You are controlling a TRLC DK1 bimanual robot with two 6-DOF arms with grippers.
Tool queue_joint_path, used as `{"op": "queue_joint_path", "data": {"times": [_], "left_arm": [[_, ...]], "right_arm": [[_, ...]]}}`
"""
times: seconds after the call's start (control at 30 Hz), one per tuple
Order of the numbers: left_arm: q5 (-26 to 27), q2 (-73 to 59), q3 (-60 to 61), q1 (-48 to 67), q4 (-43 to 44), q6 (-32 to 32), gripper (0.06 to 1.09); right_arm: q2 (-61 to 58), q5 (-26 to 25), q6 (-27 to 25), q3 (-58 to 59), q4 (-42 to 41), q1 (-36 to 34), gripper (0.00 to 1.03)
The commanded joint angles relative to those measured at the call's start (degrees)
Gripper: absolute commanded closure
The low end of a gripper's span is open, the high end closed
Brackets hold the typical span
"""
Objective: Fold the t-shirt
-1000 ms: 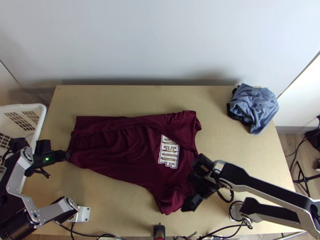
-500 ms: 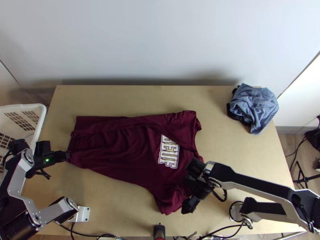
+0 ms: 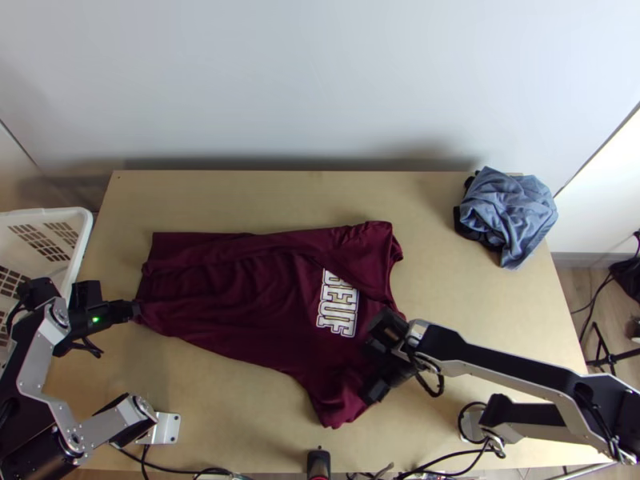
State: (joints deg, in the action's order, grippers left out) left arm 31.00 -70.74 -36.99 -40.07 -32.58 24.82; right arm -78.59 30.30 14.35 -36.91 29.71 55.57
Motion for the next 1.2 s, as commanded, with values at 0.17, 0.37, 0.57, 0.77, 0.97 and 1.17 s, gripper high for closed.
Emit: {"op": "queue_joint_path", "data": {"times": [0.17, 0.37, 0.57, 0.77, 0.97, 1.17], "left_arm": [[0.0, 2.4, 0.5, 0.3, -1.7, 1.5, 1.04], [3.2, 9.0, 1.9, 2.9, -3.1, 0.2, 1.05], [3.1, 8.6, -0.2, 3.7, 0.1, -4.2, 1.05], [3.1, 6.8, -3.3, 3.4, 3.3, -8.6, 1.05], [3.0, 3.1, -6.8, 2.8, 4.5, -11.8, 1.05], [3.0, 1.9, -8.3, 5.6, 9.5, -18.1, 1.05]], "right_arm": [[6.2, -1.3, 1.6, -1.4, -4.2, 0.0, 1.00], [8.4, -1.4, 1.8, -5.9, -4.5, -4.8, 1.00], [5.9, -1.4, -2.5, -11.5, -2.9, -13.0, 1.00], [1.6, -1.4, -4.8, -16.9, -3.8, -20.4, 1.00], [-1.3, -1.4, -4.2, -19.9, -5.5, -23.6, 1.00], [-5.1, -1.4, -3.6, -21.8, -9.1, -25.2, 1.00]]}}
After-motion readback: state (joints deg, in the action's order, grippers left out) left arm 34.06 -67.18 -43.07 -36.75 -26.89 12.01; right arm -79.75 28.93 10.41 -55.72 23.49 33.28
